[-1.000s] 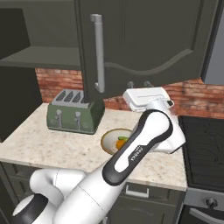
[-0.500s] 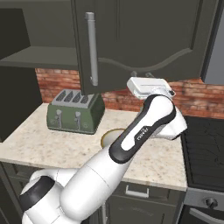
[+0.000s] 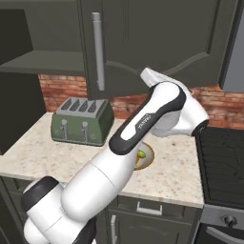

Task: Open the cabinet. Pick the mango and orange from the cabinet and place them into the bowl. Then close the cabinet.

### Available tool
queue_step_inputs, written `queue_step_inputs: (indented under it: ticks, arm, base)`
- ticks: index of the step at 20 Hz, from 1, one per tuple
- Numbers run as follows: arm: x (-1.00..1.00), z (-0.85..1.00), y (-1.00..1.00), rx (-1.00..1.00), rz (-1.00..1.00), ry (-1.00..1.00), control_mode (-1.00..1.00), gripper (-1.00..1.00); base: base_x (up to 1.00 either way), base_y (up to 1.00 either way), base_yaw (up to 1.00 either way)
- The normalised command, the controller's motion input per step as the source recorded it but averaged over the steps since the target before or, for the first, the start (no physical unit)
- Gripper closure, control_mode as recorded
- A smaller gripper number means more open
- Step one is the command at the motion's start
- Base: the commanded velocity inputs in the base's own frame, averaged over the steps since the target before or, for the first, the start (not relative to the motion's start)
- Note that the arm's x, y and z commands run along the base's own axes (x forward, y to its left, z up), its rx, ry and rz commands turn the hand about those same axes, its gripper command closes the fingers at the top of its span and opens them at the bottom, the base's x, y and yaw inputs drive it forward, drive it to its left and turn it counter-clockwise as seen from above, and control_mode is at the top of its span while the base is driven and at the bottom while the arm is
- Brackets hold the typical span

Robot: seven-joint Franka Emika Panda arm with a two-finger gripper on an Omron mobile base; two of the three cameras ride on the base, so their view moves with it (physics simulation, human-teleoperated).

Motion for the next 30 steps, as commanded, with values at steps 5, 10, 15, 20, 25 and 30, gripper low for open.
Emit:
queue_step_inputs:
  ticks: [5,10,15,20,25,30]
  arm:
    - [0.32,0.17,0.08,0.0,-0.01,0.21,-1.0,-1.0]
    - [0.45,0.02,0.13,0.0,-0.02,0.17,-1.0,-1.0]
    - [0.58,-0.02,0.19,0.0,0.0,0.06,-1.0,-1.0]
    - [0.38,0.0,0.06,0.0,0.0,0.0,-1.0,-1.0]
    - [0.31,0.0,0.04,0.0,0.0,0.0,-1.0,-1.0]
    - [0.34,0.0,0.02,0.0,-0.01,0.03,-1.0,-1.0]
  base:
    - [0.0,0.0,0.0]
    - [0.0,0.0,0.0]
    - [0.0,0.0,0.0]
    - [0.0,0.0,0.0]
    - [0.0,0.0,0.0]
    - [0.0,0.0,0.0]
